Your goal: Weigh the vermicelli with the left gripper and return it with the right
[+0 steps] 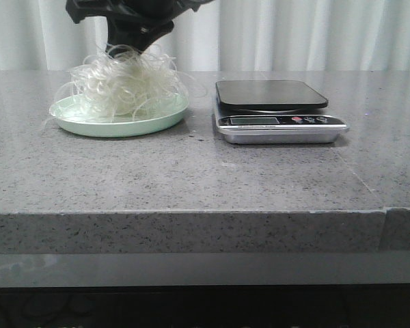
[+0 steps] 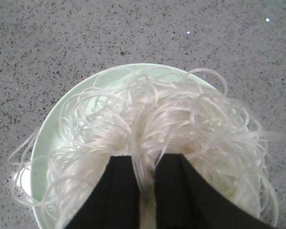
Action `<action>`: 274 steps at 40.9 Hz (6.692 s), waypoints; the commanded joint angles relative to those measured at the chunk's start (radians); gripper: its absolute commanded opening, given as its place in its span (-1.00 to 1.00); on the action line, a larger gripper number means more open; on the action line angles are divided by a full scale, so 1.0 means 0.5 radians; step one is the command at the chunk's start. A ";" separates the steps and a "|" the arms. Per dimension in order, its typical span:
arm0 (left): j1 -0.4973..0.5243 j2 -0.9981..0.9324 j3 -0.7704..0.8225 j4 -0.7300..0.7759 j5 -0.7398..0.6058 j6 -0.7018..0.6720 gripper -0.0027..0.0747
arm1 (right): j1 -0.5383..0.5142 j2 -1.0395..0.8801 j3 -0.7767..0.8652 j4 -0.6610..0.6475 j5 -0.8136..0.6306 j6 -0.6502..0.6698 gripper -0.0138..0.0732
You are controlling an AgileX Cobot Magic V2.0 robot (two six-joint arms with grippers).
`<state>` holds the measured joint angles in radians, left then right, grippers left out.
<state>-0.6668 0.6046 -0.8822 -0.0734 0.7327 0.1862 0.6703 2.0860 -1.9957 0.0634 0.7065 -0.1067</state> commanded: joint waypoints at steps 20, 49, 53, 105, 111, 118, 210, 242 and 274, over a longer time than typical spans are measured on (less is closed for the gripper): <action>-0.001 0.003 -0.050 -0.024 -0.145 0.000 0.15 | -0.111 -0.606 -0.070 -0.011 0.401 -0.006 0.30; -0.001 0.003 -0.050 -0.024 -0.140 0.000 0.15 | -0.498 -2.021 1.406 -0.011 -0.025 0.006 0.30; -0.001 0.003 -0.050 -0.024 -0.140 0.000 0.15 | -0.498 -2.259 1.670 -0.011 -0.038 0.006 0.30; -0.001 0.003 -0.050 -0.065 -0.154 0.000 -0.56 | -0.498 -3.258 2.443 -0.016 0.079 0.006 -0.33; -0.001 0.003 -0.050 -0.065 -0.154 0.000 -0.56 | -0.498 -3.258 2.443 -0.016 0.079 0.006 -0.33; 0.046 -0.032 -0.041 0.030 -0.159 0.055 -0.56 | -0.498 -3.258 2.443 -0.016 0.079 0.006 -0.33; 1.274 -1.262 1.785 0.079 -1.523 -0.225 -0.56 | -0.498 -3.258 2.443 -0.016 0.095 0.006 -0.33; 1.274 -1.258 1.785 0.079 -1.523 -0.225 -0.56 | -1.216 -4.063 3.706 0.018 -1.161 0.006 -0.33; 1.274 -1.258 1.785 0.079 -1.523 -0.225 -0.56 | -1.281 -4.225 4.030 -0.001 -1.565 0.213 -0.33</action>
<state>-0.0250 -0.0049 0.0012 -0.0236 0.0480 0.0824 0.0480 -0.0113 0.0276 0.0675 0.0280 -0.0706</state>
